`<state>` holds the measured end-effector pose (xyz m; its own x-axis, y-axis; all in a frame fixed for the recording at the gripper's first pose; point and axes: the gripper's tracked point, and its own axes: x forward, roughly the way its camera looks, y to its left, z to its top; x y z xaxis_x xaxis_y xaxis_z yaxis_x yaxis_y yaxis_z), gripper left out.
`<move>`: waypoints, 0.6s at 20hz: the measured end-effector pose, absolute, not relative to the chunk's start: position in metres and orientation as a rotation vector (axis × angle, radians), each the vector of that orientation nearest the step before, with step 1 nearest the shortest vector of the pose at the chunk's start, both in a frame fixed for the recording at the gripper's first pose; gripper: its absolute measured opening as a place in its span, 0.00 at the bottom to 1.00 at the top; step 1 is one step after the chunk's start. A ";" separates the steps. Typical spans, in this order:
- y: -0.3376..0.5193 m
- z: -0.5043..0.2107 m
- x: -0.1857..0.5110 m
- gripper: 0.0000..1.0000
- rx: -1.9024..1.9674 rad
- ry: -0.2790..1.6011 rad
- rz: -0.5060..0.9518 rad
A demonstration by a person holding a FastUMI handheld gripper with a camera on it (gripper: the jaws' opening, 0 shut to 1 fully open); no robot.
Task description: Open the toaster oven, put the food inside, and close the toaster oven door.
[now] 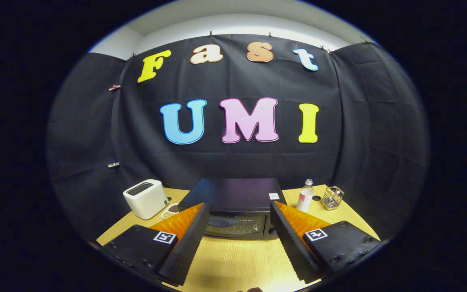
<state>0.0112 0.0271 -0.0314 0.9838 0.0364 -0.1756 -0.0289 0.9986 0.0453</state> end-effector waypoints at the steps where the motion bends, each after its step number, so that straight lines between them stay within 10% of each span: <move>1: 0.024 -0.028 0.003 0.99 0.034 0.164 0.017; 12: 0.027 -0.020 -0.011 0.99 0.041 0.146 -0.022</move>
<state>-0.0107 0.0266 -0.0196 0.9891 -0.0186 -0.1461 0.0245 0.9989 0.0391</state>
